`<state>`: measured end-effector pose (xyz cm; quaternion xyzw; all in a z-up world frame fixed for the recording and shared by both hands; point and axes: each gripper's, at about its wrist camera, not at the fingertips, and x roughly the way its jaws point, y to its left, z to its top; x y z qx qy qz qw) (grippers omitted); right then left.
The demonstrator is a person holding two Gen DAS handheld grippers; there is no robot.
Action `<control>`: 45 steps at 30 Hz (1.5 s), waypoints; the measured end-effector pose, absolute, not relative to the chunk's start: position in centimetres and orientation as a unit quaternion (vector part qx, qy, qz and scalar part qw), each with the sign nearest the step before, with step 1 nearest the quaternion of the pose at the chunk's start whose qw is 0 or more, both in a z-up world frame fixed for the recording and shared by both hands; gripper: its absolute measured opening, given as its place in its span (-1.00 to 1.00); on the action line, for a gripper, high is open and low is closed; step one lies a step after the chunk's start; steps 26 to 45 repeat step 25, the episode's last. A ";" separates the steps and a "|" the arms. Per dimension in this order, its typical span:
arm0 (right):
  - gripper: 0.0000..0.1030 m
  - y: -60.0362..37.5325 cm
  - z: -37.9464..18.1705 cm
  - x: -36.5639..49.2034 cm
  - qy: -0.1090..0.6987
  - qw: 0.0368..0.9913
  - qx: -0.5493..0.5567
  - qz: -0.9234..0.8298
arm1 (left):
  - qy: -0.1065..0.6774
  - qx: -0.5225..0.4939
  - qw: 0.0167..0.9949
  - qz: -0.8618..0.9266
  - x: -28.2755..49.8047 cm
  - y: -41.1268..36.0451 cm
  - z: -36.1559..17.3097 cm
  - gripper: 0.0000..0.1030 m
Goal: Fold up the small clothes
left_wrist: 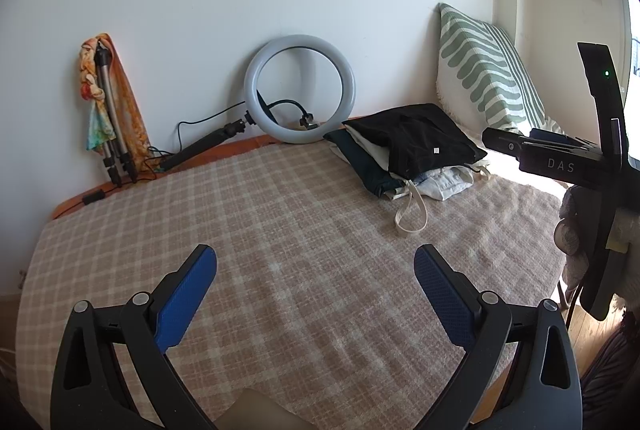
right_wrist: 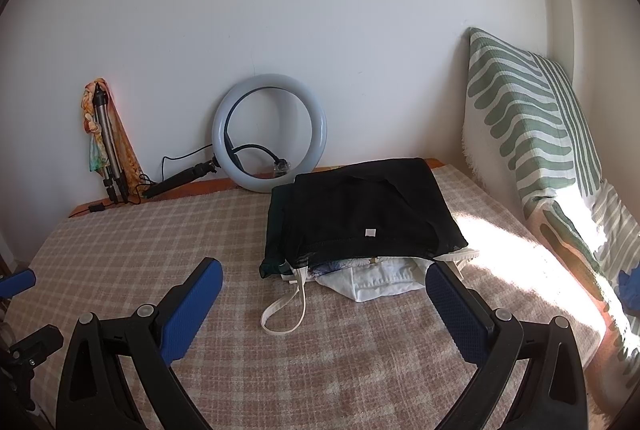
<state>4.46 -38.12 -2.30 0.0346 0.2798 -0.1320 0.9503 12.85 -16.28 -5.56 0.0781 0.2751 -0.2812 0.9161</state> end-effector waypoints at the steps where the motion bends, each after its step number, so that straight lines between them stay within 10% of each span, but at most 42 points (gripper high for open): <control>1: 0.99 -38.0 -2.3 4.4 0.280 0.950 0.034 -0.132 | 0.275 0.078 0.916 -0.281 12.8 -16.3 -5.5 0.93; 45: 0.99 -37.7 -2.0 3.8 0.283 0.949 0.037 -0.132 | 0.276 0.071 0.920 -0.270 12.7 -15.7 -5.2 0.99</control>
